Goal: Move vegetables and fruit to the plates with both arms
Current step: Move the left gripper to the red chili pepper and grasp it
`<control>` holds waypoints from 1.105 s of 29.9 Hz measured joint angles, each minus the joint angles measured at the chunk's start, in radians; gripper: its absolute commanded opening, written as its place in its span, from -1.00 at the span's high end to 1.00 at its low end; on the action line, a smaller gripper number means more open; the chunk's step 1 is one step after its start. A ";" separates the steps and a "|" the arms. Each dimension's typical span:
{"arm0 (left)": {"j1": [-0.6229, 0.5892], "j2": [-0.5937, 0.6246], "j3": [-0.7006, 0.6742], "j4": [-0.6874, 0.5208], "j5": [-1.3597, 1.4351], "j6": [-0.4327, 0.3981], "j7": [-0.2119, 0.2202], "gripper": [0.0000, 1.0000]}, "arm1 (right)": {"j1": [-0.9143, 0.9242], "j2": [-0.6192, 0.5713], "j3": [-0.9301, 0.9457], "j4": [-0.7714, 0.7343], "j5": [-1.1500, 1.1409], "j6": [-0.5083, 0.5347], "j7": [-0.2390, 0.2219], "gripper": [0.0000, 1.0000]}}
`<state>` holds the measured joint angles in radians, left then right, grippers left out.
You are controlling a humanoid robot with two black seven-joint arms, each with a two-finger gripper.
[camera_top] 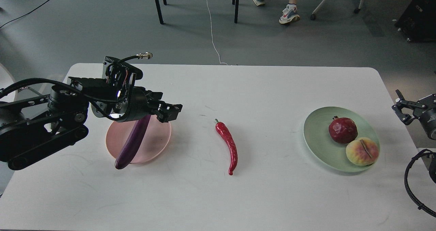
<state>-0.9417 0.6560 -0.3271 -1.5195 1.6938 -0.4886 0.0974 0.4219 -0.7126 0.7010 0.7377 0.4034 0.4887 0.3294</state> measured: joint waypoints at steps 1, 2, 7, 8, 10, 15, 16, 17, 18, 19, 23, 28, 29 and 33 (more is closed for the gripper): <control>-0.012 -0.033 0.001 0.001 0.003 0.000 0.000 -0.53 | 0.000 0.000 0.000 0.000 0.000 0.000 0.000 -0.98; -0.020 -0.071 0.002 0.003 0.007 0.000 0.002 -0.53 | 0.000 -0.001 0.001 0.000 0.000 0.000 0.000 -0.98; -0.028 -0.248 0.006 0.011 0.011 0.000 0.063 -0.53 | -0.002 -0.005 0.002 0.002 0.000 0.000 0.000 -0.98; -0.028 -0.272 0.012 0.016 0.011 0.000 0.082 -0.53 | -0.002 -0.006 0.003 0.004 0.001 0.000 0.000 -0.98; -0.027 -0.305 0.036 0.035 0.011 0.000 0.107 -0.53 | -0.001 -0.007 0.004 0.005 0.002 0.000 0.000 -0.98; -0.013 -0.322 0.133 0.068 0.015 0.000 0.153 -0.53 | 0.000 -0.008 0.015 0.003 0.002 0.000 0.000 -0.98; -0.009 -0.324 0.143 0.069 0.015 0.000 0.167 -0.53 | 0.000 -0.008 0.015 0.002 0.002 0.000 0.000 -0.98; -0.002 -0.325 0.151 0.070 0.015 0.000 0.183 -0.53 | 0.000 -0.008 0.016 0.002 0.002 0.000 0.000 -0.98; 0.004 -0.327 0.157 0.070 0.015 0.000 0.198 -0.53 | 0.000 -0.008 0.017 0.002 0.002 0.000 0.000 -0.98; 0.009 -0.329 0.161 0.071 0.015 0.000 0.208 -0.53 | 0.000 -0.008 0.018 0.002 0.002 0.000 0.000 -0.98; 0.016 -0.374 0.174 0.105 0.015 0.000 0.232 -0.53 | 0.000 -0.008 0.028 0.002 0.003 0.000 0.000 -0.98; 0.023 -0.426 0.177 0.187 0.015 0.000 0.255 -0.53 | 0.000 -0.009 0.031 0.001 0.003 0.000 0.000 -0.98; 0.023 -0.436 0.177 0.198 0.015 0.000 0.256 -0.53 | -0.001 -0.010 0.031 0.000 0.003 0.000 0.000 -0.98; 0.024 -0.474 0.177 0.240 0.014 0.000 0.257 -0.53 | -0.002 -0.017 0.031 -0.001 0.003 0.000 0.000 -0.98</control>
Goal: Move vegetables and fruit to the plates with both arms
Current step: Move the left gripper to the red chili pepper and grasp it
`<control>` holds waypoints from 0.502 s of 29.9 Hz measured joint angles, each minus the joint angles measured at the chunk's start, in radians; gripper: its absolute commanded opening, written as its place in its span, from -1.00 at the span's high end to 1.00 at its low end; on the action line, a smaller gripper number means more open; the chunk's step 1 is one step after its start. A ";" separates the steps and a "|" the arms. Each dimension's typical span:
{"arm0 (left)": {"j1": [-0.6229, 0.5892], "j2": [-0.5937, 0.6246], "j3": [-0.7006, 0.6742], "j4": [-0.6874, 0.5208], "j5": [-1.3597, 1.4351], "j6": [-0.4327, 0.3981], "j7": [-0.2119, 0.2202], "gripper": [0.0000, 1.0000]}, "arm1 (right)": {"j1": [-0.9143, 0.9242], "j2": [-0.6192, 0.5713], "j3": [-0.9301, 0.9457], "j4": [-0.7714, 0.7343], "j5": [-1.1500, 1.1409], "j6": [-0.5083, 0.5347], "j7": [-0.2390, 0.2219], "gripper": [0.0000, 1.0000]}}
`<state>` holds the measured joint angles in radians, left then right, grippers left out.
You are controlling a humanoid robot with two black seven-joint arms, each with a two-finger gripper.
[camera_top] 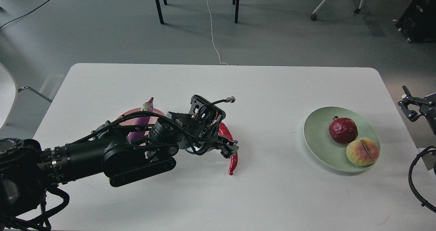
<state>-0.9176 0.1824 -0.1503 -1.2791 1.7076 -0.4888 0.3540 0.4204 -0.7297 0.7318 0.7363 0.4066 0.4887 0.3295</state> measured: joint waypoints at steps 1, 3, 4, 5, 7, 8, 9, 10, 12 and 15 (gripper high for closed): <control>0.001 -0.006 0.000 0.014 0.000 0.000 0.000 -0.53 | 0.000 -0.001 0.000 0.000 0.000 0.000 0.000 -0.98; 0.001 -0.012 0.001 0.030 0.000 0.000 0.000 -0.53 | 0.000 -0.002 0.001 0.002 0.000 0.000 0.000 -0.98; 0.002 -0.013 0.004 0.034 0.000 0.000 0.001 -0.53 | 0.000 -0.003 0.002 0.002 0.000 0.000 0.000 -0.98; 0.002 -0.014 0.007 0.036 0.000 0.000 0.001 -0.53 | 0.000 -0.004 0.002 0.003 0.000 0.000 0.000 -0.98; 0.002 -0.015 0.020 0.039 0.000 0.000 0.001 -0.54 | 0.000 -0.007 0.003 0.003 0.000 0.000 0.000 -0.98; 0.002 -0.015 0.025 0.039 0.000 0.000 0.001 -0.55 | 0.000 -0.007 0.003 0.003 0.000 0.000 0.000 -0.98; 0.001 -0.016 0.029 0.041 0.000 0.000 0.000 -0.56 | 0.000 -0.008 0.003 0.003 0.000 0.000 0.000 -0.98; 0.002 -0.016 0.031 0.043 0.000 0.000 0.000 -0.57 | 0.000 -0.008 0.003 0.003 0.000 0.000 0.000 -0.98; 0.006 -0.016 0.033 0.050 -0.001 0.001 0.000 -0.58 | 0.000 -0.008 0.003 0.003 0.000 0.000 0.000 -0.98; 0.010 -0.015 0.032 0.057 -0.003 0.001 0.000 -0.59 | -0.001 -0.011 0.003 0.002 0.000 0.000 0.000 -0.98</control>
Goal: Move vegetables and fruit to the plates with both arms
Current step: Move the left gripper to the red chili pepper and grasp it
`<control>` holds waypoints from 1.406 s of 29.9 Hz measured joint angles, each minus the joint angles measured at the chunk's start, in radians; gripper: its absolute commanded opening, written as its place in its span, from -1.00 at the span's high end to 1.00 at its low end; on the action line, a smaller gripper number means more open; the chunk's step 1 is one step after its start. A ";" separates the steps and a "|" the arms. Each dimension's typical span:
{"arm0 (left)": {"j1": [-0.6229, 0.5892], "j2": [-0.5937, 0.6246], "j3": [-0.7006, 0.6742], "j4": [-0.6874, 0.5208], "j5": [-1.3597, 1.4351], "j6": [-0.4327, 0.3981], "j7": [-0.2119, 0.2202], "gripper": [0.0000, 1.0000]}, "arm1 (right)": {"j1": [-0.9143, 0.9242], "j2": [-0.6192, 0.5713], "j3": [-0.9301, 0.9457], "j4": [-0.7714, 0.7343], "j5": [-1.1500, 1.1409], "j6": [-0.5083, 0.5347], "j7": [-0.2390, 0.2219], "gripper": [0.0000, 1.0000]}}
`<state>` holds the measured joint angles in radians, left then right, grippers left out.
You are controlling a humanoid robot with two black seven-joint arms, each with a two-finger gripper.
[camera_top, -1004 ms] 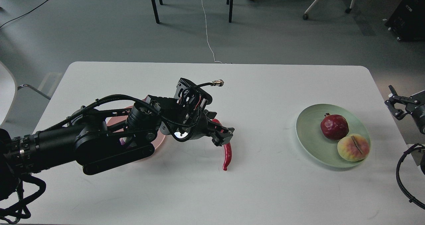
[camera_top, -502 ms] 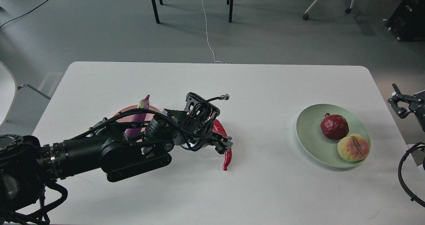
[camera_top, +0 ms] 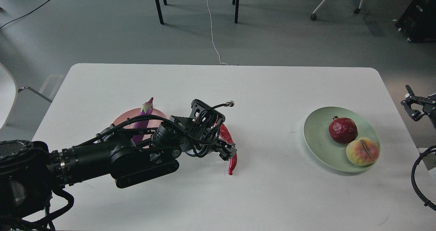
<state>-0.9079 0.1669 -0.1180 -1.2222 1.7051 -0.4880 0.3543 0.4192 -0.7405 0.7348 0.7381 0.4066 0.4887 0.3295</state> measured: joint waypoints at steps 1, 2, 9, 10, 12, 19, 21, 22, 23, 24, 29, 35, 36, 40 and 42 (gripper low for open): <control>0.000 0.000 0.000 0.001 0.000 0.000 0.000 -0.60 | 0.000 -0.002 0.000 0.000 0.000 0.000 0.000 -0.98; 0.000 -0.001 -0.001 0.001 0.000 0.000 0.000 -0.60 | 0.000 -0.003 0.000 0.000 0.000 0.000 0.000 -0.98; -0.001 -0.033 0.000 0.002 -0.001 -0.001 0.000 -0.61 | 0.000 -0.003 0.000 0.000 0.000 0.000 0.000 -0.98; -0.001 -0.037 0.000 0.002 -0.001 -0.001 0.000 -0.62 | 0.000 -0.003 0.000 -0.001 0.000 0.000 0.000 -0.98; -0.002 -0.040 -0.001 0.001 -0.004 -0.001 0.000 -0.63 | -0.001 -0.003 0.000 -0.001 0.000 0.000 0.000 -0.98; -0.010 -0.038 -0.005 -0.012 -0.012 -0.001 -0.001 -0.66 | -0.013 -0.013 0.001 -0.006 0.000 0.000 0.000 -0.98; -0.010 -0.040 -0.005 -0.012 -0.013 -0.001 -0.001 -0.66 | -0.014 -0.014 0.001 -0.006 0.000 0.000 0.000 -0.98; -0.010 -0.041 -0.005 -0.012 -0.013 -0.001 -0.001 -0.67 | -0.014 -0.014 0.001 -0.006 0.000 0.000 0.000 -0.98; -0.011 -0.043 -0.005 -0.012 -0.014 -0.001 -0.001 -0.67 | -0.014 -0.014 0.001 -0.005 0.000 0.000 0.000 -0.98; -0.011 -0.045 -0.006 -0.013 -0.014 -0.001 -0.001 -0.67 | -0.014 -0.014 0.001 -0.005 0.000 0.000 0.000 -0.98; -0.011 -0.066 -0.005 -0.012 -0.015 -0.001 -0.002 -0.67 | -0.014 -0.014 0.001 -0.004 0.000 0.000 0.000 -0.98; 0.003 -0.070 -0.001 -0.002 -0.012 0.000 -0.002 -0.67 | -0.016 -0.014 0.001 -0.005 0.000 0.000 0.000 -0.98; 0.004 -0.069 0.000 -0.002 -0.011 0.000 -0.002 -0.67 | -0.017 -0.014 0.001 -0.005 0.000 0.000 0.000 -0.98; 0.006 -0.066 0.001 0.001 -0.008 0.000 0.000 -0.62 | -0.020 -0.014 0.001 -0.005 0.000 0.000 0.000 -0.98; 0.006 -0.064 0.002 0.001 -0.007 0.000 0.000 -0.52 | -0.020 -0.014 0.001 -0.005 0.000 0.000 0.000 -0.98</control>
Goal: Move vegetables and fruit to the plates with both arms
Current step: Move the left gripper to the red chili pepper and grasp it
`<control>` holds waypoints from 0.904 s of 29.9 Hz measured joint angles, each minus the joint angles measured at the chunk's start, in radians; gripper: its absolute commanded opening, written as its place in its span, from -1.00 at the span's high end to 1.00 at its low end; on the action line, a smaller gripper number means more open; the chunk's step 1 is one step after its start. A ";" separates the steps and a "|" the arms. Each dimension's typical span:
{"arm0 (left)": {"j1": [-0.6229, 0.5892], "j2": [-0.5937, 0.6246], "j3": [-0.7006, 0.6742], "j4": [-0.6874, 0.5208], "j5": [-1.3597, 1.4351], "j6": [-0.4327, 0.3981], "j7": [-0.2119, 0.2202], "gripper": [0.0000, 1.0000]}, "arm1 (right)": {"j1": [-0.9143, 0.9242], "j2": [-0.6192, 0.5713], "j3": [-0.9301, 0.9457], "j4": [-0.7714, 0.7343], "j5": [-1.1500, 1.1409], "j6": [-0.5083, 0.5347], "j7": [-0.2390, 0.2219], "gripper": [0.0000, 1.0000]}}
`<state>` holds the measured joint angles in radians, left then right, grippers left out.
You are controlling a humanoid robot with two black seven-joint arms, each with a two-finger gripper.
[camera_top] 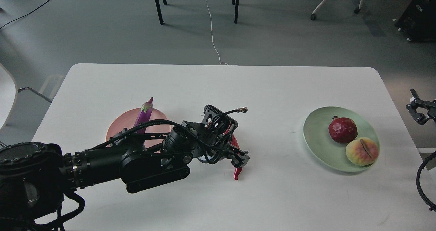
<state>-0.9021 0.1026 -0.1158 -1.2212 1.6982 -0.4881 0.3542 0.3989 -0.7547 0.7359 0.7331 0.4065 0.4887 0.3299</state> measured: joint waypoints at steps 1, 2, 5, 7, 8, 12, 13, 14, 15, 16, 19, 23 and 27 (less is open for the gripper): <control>0.001 0.001 0.000 0.000 0.001 0.000 0.000 -0.47 | 0.000 0.000 0.000 0.000 0.000 0.000 0.000 -0.98; 0.001 0.002 0.001 0.000 0.001 0.000 0.000 -0.45 | 0.000 0.000 0.000 0.000 0.000 0.000 0.000 -0.98; 0.001 0.005 0.007 0.001 0.004 0.000 0.001 -0.43 | 0.000 0.000 0.000 0.001 0.000 0.000 0.000 -0.98; 0.001 0.006 0.012 0.001 0.005 0.000 0.001 -0.42 | 0.000 0.001 0.000 0.001 0.000 0.000 0.000 -0.98; 0.001 0.007 0.013 0.001 0.006 0.000 0.001 -0.40 | 0.000 0.001 0.000 0.001 0.000 0.000 0.000 -0.98; 0.000 0.007 0.015 0.001 0.008 0.000 0.005 -0.25 | 0.000 0.002 0.000 0.002 0.000 0.000 0.000 -0.98; 0.000 0.007 0.016 0.001 0.008 0.000 0.008 -0.21 | 0.000 0.002 0.000 0.002 0.000 0.000 0.000 -0.98; 0.001 0.007 0.016 0.001 0.008 0.000 0.015 -0.17 | 0.000 0.002 0.000 0.002 0.000 0.000 0.000 -0.98; 0.001 0.007 0.016 0.002 0.008 0.000 0.027 -0.10 | 0.000 0.002 0.000 0.002 0.000 0.000 0.000 -0.98; 0.002 0.005 0.016 0.002 0.008 0.000 0.041 -0.04 | 0.000 0.002 0.000 0.002 0.000 0.000 0.000 -0.98; 0.003 0.001 0.016 0.002 0.008 0.000 0.079 0.12 | -0.001 0.001 0.000 0.001 0.000 0.000 0.000 -0.98; 0.005 -0.002 0.014 0.002 0.007 0.000 0.096 0.34 | -0.002 0.000 0.000 0.000 0.000 0.000 0.000 -0.98; 0.005 0.000 0.014 -0.001 0.000 -0.003 0.099 0.63 | -0.002 0.000 0.000 0.000 0.000 0.000 0.000 -0.98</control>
<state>-0.8976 0.1028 -0.1020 -1.2227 1.6981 -0.4907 0.4535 0.3973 -0.7544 0.7364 0.7333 0.4065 0.4887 0.3298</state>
